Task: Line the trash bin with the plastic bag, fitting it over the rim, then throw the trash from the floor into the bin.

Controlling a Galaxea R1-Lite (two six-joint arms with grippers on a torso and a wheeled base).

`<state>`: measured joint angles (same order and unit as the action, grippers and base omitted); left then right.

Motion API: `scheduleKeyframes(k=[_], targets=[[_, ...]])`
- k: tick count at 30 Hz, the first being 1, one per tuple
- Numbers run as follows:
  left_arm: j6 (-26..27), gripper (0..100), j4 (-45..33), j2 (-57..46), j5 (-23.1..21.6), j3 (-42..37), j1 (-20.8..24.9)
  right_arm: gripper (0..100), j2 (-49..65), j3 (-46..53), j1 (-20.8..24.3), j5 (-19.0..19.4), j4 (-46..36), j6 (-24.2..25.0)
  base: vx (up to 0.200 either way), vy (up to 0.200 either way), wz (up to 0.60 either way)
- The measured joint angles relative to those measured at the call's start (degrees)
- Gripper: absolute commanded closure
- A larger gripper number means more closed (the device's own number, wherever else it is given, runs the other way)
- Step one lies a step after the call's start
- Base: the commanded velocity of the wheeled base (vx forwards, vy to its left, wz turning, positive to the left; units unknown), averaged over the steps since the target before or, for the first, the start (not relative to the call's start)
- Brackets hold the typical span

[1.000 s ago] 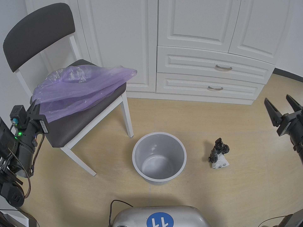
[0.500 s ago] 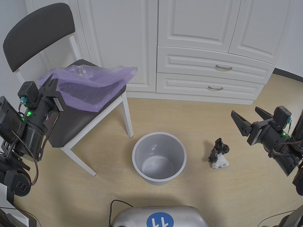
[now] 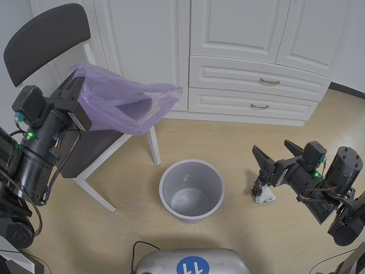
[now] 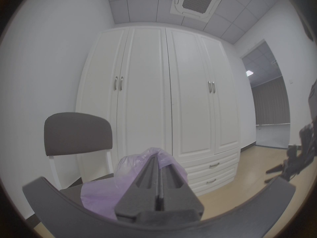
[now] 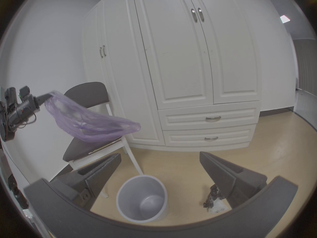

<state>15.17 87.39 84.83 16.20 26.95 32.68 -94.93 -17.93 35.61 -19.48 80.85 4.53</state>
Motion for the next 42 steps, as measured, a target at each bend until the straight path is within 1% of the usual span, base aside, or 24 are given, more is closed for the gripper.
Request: scheduleKeyframes(k=[8, 12, 19, 25, 30, 34, 38, 42], targets=[[1.3, 100, -0.1, -4.6, 0.4, -0.4, 6.6, 0, -4.1, 0.2, 2.5, 0.0, 1.2, 3.3, 0.000, 0.000, 0.00], [3.5, 100, -0.1, -5.5, 0.7, -0.5, 9.3, 0, -5.5, 0.1, 4.0, 0.0, 1.2, 4.6, 0.000, 0.000, 0.00], [3.6, 100, 0.0, -5.8, 0.7, -0.1, 10.3, 0, -7.7, 0.8, 5.2, 0.0, 1.1, 5.7, 0.000, 0.000, 0.00], [3.4, 100, 0.0, -5.8, 0.7, 0.1, 10.5, 0, -10.5, 1.8, 6.4, 0.3, 0.9, 9.2, 0.000, 0.000, 0.00], [3.4, 100, 0.0, -6.4, 0.7, 0.2, 10.7, 0, -14.0, 1.9, 6.4, 0.7, 1.1, 12.5, 0.000, 0.000, 0.00], [3.5, 100, 0.0, -7.3, 0.7, 0.5, 11.7, 0, -15.7, 2.4, 6.6, 1.7, 1.0, 13.6, 0.000, 0.000, 0.00], [3.6, 100, 0.1, -7.9, 0.7, 0.8, 12.4, 0, -16.9, 3.7, 6.8, 3.9, 1.0, 14.5, 0.000, 0.000, 0.00], [3.6, 100, 0.0, -8.2, 0.7, 1.0, 12.9, 0, -17.4, 4.9, 7.7, 4.6, 1.3, 15.7, 0.000, 0.000, 0.00]])
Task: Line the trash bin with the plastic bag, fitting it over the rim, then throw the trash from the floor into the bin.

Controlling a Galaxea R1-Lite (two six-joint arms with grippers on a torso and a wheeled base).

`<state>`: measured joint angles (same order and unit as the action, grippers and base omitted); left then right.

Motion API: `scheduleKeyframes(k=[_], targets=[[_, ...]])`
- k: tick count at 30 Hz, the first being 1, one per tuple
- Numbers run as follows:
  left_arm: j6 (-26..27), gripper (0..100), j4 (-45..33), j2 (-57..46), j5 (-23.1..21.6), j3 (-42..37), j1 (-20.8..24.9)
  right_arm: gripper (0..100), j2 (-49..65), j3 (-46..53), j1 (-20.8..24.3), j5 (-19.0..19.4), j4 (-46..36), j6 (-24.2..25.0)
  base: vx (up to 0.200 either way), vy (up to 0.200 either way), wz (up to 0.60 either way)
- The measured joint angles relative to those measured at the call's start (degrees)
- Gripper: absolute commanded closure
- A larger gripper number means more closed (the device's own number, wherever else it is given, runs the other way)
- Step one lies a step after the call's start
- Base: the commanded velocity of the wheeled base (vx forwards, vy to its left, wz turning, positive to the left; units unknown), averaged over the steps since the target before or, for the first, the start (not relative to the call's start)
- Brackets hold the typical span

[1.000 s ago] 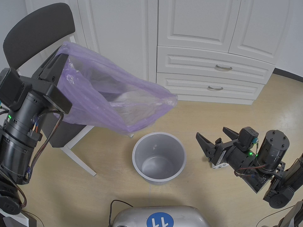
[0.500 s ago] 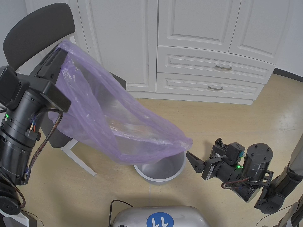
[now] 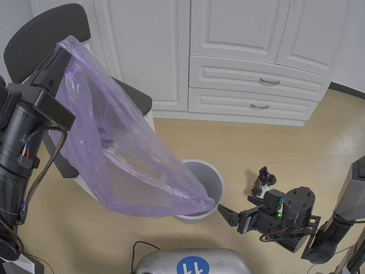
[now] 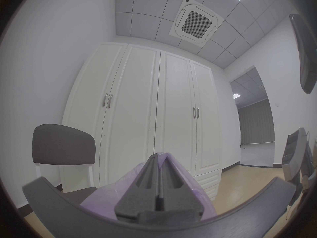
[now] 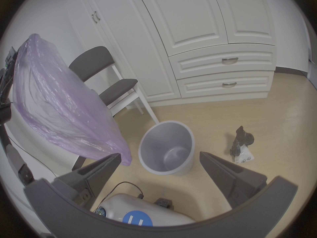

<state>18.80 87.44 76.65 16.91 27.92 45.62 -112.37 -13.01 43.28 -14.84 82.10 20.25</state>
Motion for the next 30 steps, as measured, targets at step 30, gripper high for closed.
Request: scheduleKeyframes(k=[30], targets=[[0.2, 100, -0.2, -1.7, 0.1, 2.0, -4.5, 0, 3.1, -6.6, 9.6, 0.8, 6.8, -11.5, 0.000, 0.000, 0.00]])
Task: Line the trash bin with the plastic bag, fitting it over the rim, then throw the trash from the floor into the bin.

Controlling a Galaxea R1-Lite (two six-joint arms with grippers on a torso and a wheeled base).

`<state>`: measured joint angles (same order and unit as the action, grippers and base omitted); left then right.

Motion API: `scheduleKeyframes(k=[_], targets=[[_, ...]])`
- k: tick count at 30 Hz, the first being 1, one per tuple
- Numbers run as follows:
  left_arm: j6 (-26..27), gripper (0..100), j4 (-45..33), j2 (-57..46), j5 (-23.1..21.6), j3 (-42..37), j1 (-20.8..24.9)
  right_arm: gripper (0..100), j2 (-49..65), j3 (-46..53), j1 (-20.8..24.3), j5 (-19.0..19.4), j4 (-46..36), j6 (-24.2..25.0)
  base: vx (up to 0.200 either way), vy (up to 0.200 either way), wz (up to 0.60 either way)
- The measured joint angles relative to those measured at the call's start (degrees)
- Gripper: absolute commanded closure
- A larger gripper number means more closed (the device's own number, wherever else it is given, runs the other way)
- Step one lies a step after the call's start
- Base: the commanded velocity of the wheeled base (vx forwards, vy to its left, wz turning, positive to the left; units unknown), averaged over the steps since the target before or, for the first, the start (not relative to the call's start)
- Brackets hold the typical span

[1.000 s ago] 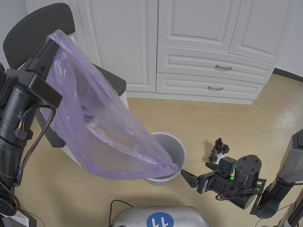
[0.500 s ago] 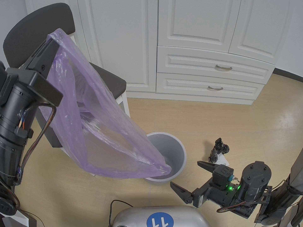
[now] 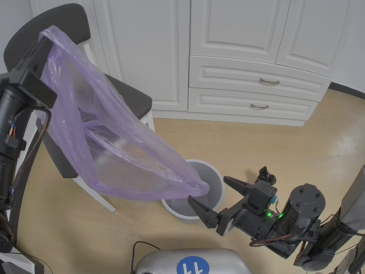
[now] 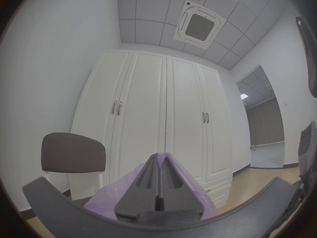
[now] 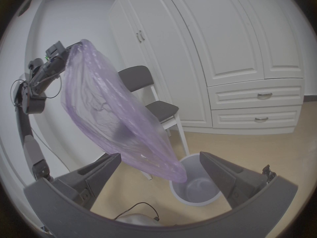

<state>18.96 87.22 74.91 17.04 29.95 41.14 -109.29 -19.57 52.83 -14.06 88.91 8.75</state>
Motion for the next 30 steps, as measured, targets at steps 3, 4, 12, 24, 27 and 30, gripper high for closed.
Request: scheduleKeyframes(k=[3, 4, 12, 24, 27, 30], targets=[[0.0, 100, 0.0, -0.5, 0.0, 0.4, -0.1, 0, -0.7, -1.0, 0.0, 0.0, 0.0, 1.0, 0.000, 0.000, 0.00], [0.0, 100, 0.0, -0.6, 0.0, 0.4, -0.1, 0, -1.0, -1.4, 0.2, -0.1, 0.0, 1.1, 0.000, 0.000, 0.00], [0.0, 100, 0.0, -0.9, 0.0, 1.2, -0.2, 0, -3.5, -6.6, 1.7, -5.8, 0.1, 5.1, 0.000, 0.000, 0.00], [0.0, 100, 0.2, -0.9, -0.1, 1.2, 0.0, 0, -7.7, -12.6, 1.6, -8.8, 0.1, 9.5, 0.000, 0.000, 0.00], [0.0, 100, 0.2, -0.9, -0.1, 1.2, 0.1, 0, -8.5, -13.1, 1.3, -8.8, 0.1, 10.2, 0.000, 0.000, 0.00], [0.0, 100, 0.2, -1.0, -0.1, 1.2, 0.2, 0, -8.9, -13.6, 1.1, -8.8, 0.0, 11.0, 0.000, 0.000, 0.00]])
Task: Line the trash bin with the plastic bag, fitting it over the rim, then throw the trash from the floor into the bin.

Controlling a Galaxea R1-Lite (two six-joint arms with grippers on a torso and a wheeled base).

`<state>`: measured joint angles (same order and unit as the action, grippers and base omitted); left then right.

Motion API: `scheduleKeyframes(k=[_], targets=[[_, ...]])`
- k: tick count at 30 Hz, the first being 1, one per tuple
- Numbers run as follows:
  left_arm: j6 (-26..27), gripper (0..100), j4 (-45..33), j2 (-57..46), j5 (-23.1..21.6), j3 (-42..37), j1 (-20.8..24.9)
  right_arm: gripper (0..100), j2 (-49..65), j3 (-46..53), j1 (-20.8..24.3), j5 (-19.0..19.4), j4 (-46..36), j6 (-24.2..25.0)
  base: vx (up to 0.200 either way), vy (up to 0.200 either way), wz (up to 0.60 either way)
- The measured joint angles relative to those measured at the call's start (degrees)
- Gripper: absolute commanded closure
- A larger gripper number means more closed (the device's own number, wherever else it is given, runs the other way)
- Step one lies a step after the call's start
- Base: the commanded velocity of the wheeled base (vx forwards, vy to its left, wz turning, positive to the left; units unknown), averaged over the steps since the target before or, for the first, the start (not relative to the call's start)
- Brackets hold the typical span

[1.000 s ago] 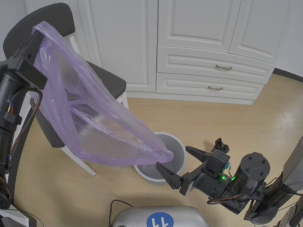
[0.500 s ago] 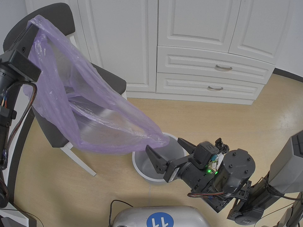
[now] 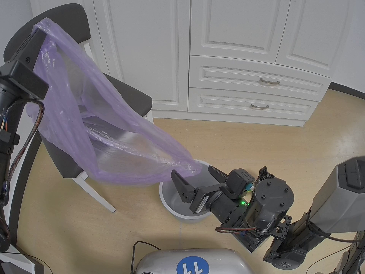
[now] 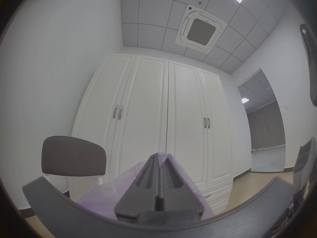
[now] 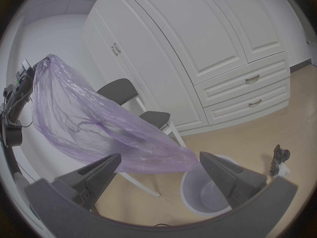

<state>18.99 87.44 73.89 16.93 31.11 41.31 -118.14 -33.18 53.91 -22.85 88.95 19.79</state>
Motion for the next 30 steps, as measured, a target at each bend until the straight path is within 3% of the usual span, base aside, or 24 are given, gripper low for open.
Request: scheduleKeyframes(k=[30], targets=[[-0.8, 100, 0.0, -0.7, -0.5, -0.1, 3.4, 0, -5.0, -4.0, -5.6, 0.5, 0.0, 3.1, 0.000, 0.000, 0.00]])
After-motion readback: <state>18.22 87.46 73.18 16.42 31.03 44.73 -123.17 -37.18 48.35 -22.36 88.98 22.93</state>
